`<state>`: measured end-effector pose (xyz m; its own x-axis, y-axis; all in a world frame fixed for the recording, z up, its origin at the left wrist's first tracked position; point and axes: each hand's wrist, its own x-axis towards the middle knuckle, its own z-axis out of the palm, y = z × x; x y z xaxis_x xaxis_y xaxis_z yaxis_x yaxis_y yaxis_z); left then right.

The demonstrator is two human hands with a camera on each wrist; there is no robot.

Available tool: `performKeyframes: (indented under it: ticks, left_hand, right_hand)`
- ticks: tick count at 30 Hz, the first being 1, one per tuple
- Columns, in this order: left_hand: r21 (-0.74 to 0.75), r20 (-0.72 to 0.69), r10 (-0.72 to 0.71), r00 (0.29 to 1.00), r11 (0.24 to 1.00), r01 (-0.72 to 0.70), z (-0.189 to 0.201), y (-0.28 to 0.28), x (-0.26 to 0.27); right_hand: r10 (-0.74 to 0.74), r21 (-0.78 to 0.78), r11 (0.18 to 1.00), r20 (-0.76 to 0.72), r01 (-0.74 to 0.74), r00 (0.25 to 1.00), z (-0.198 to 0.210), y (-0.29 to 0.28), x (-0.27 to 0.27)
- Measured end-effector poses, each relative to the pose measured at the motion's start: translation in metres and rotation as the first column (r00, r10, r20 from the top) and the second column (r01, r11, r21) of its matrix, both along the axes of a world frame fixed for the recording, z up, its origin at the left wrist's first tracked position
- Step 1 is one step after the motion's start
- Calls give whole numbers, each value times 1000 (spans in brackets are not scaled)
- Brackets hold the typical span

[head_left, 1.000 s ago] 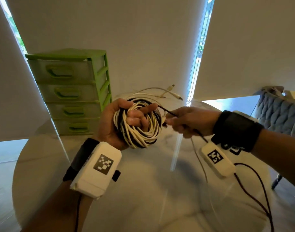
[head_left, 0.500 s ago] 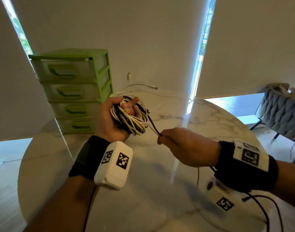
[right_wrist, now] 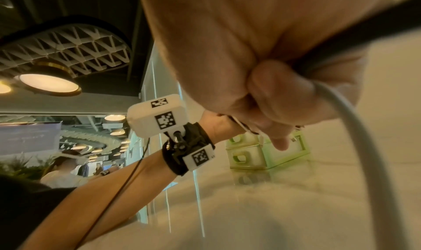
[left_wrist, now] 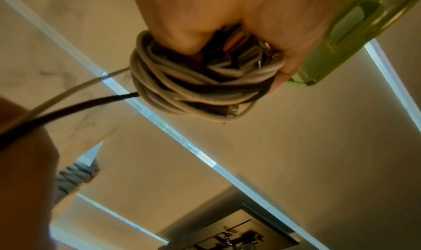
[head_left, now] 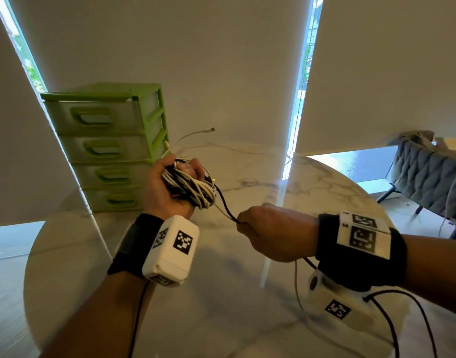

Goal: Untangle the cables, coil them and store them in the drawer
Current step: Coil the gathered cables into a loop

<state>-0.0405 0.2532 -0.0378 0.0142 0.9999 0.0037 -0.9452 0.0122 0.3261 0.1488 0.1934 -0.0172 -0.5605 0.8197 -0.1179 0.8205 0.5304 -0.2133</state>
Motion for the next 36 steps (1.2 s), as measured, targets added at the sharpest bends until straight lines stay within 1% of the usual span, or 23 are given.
performKeyframes:
  ticks: [2, 4, 6, 7, 8, 10, 12, 15, 16, 18, 20, 21, 23, 24, 25, 27, 28, 30, 31, 33, 34, 35, 36]
  left_hand:
    - [-8, -80, 33, 996, 999, -33, 1, -2, 5]
    - [20, -119, 73, 990, 997, -71, 3, -5, 8]
    - [78, -48, 74, 996, 994, -71, 7, -6, 4]
    - [109, 11, 75, 997, 991, -75, 9, -5, -1]
    - [134, 76, 60, 995, 988, -70, 9, -2, -8]
    - [161, 150, 21, 988, 986, -45, 10, 0, -19]
    - [165, 133, 28, 991, 985, -50, 12, -1, -21]
    - [173, 62, 39, 997, 984, -49, 16, -9, -13]
    - [169, 50, 28, 998, 985, -36, 15, -8, -13]
    - [173, 35, 14, 999, 985, -20, 13, -6, -12]
    - [154, 38, 58, 998, 986, -63, 11, -3, -10]
    - [144, 34, 93, 995, 985, -97, 10, -3, -7]
    - [114, -18, 166, 986, 980, -163, 9, -2, -2]
    - [94, -70, 180, 981, 980, -173, 8, -1, 1]
    - [82, -126, 169, 978, 984, -160, 7, 0, 4]
    - [60, -237, 109, 965, 993, -97, 0, 4, 8]
    - [33, -310, 77, 948, 997, -70, -2, 6, 10]
    - [-19, -479, 19, 877, 999, -32, -5, 6, 17]
    - [-46, -570, -32, 821, 999, 7, -7, 4, 21]
    - [-93, -743, -140, 655, 990, 106, -8, -6, 30]
    - [-99, -806, -168, 568, 984, 151, -8, -12, 33]
    - [-91, -838, -185, 513, 975, 204, -7, -17, 35]
    - [-75, -838, -209, 505, 959, 272, -5, -22, 38]
  right_hand:
    - [3, -3, 1000, -23, -3, 1000, 1, -4, -2]
    - [-22, -3, 1000, -69, 21, 997, 2, -8, -4]
    - [-81, -65, 995, -140, 73, 987, 7, -7, -2]
    - [-162, -167, 978, -233, 125, 959, 9, -4, 1]
    - [-273, -296, 939, -336, 174, 902, 10, -1, 4]
    - [-472, -509, 834, -459, 213, 753, 12, 6, 11]
    - [-564, -607, 766, -477, 212, 674, 9, 12, 18]
    - [-632, -685, 700, -460, 204, 623, 2, 19, 23]
    - [-644, -701, 684, -454, 199, 615, 0, 22, 24]
    - [-624, -703, 684, -427, 193, 655, -2, 22, 25]
    - [-539, -673, 719, -381, 174, 751, -3, 16, 20]
    - [-466, -636, 755, -344, 163, 815, -2, 10, 14]
    - [-253, -454, 883, -241, 121, 937, 2, -3, 3]
    - [-146, -325, 942, -190, 78, 971, 4, -9, -3]
    - [-61, -192, 981, -138, 34, 988, 7, -15, -7]
    - [55, 40, 998, -27, -54, 998, 17, -23, -11]
    - [87, 102, 991, 10, -87, 996, 23, -26, -11]
    - [125, 142, 982, 30, -128, 992, 37, -27, -11]
    - [141, 171, 975, 30, -144, 990, 44, -25, -11]
    - [159, 209, 964, 40, -164, 986, 57, -18, -11]
    - [170, 213, 961, 50, -177, 984, 64, -14, -11]
    - [189, 207, 958, 60, -197, 980, 69, -10, -11]
    - [210, 186, 958, 72, -219, 975, 73, -5, -10]
